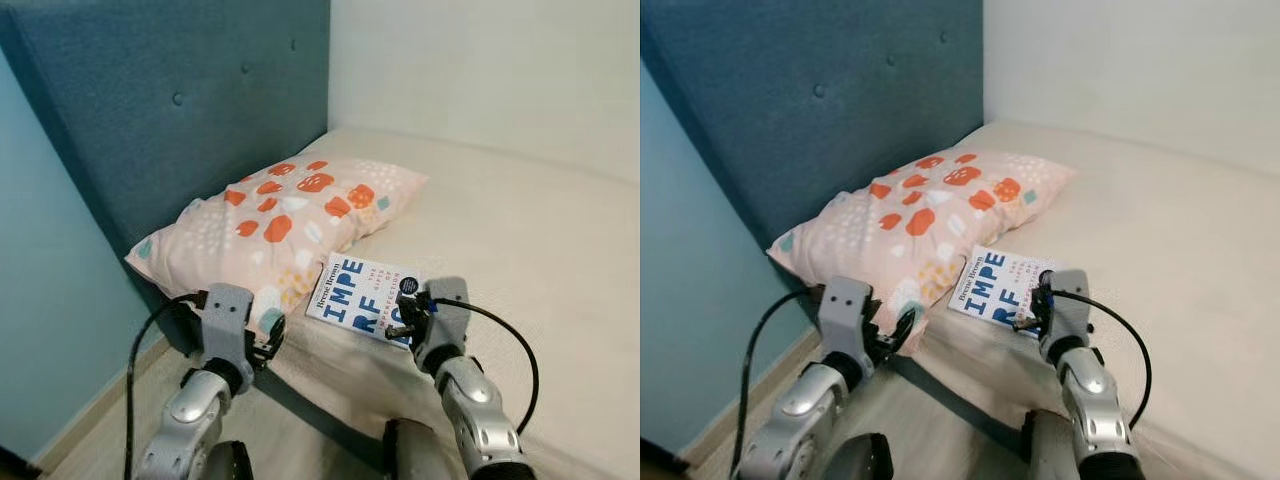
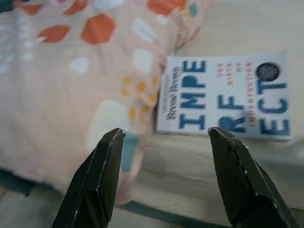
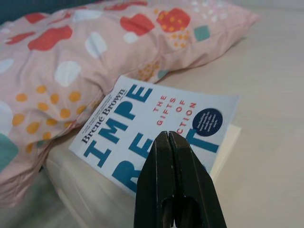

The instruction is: Clean up the room

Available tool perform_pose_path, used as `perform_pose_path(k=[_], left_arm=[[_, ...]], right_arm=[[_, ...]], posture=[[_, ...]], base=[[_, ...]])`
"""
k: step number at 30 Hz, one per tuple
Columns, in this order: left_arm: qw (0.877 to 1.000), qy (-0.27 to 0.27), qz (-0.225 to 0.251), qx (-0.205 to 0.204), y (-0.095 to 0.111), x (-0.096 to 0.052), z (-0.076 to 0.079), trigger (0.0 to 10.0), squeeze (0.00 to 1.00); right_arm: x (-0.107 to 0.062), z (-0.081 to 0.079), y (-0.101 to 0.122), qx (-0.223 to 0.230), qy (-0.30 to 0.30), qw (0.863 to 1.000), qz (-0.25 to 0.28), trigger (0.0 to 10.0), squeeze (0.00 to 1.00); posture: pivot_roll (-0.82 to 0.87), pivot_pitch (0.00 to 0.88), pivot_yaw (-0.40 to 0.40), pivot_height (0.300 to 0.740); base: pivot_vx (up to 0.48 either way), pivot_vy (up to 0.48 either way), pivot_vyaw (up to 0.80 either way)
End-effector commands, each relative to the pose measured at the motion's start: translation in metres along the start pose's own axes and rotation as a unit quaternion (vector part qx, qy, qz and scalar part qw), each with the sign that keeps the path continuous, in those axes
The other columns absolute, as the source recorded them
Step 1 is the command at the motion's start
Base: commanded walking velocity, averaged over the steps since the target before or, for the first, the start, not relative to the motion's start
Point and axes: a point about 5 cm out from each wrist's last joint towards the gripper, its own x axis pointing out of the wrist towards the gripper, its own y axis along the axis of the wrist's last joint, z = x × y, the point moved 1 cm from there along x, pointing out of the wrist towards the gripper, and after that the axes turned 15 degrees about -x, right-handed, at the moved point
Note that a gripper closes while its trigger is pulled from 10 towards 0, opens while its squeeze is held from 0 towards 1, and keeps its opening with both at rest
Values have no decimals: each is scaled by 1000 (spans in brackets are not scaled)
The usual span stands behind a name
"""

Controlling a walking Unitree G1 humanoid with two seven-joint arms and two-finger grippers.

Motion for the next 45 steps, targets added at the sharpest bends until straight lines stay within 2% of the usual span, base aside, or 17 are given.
perform_pose_path(k=[1,2,7,9,12,14,17,31,38,45], left_arm=[[1000,13,-5,10,-6,0,-2,10000,0],[999,26,-5,21,-8,2,-3,10000,0],[999,33,4,22,-9,2,-3,10000,0],[1000,19,17,2,-8,-1,1,10000,0],[1000,6,23,-6,-7,-3,4,10000,0],[999,-23,28,-21,-6,-6,11,10000,0],[999,-38,29,-21,-7,-8,15,10000,0],[999,-32,31,-21,-7,-10,9,10000,0],[999,-12,33,-17,-8,-10,2,10000,0],[999,-13,37,-18,-7,-9,4,10000,0]], right_arm=[[-3,-7,-6,-1,7,1000,-6,10000,0],[-5,-10,-7,-13,14,1000,-11,10000,0],[-11,-18,-9,-25,29,999,-13,10000,0],[-16,-20,-10,-24,27,999,-10,10000,0],[-17,-22,-9,-22,29,999,-7,10000,0],[-19,-25,-7,-18,38,999,1,10000,0],[-20,-26,-5,-14,43,999,9,10000,0],[-25,-29,-7,-22,47,999,7,10000,0],[-27,-30,-6,-12,53,998,10,10000,0],[-27,-31,-4,-14,53,998,12,10000,0]], posture=[[-14,71,-5,567],[-15,72,-6,567],[-7,64,-9,567],[-8,63,-8,567],[-8,61,-8,567],[-8,55,-9,567],[-8,53,-9,567],[-12,62,-8,567],[-14,65,-7,567],[-15,66,-10,597]], base=[[0,0,0],[0,0,0],[0,0,0],[0,0,0],[0,0,0],[0,0,0],[0,0,0],[0,0,0],[0,0,0],[0,0,0]])
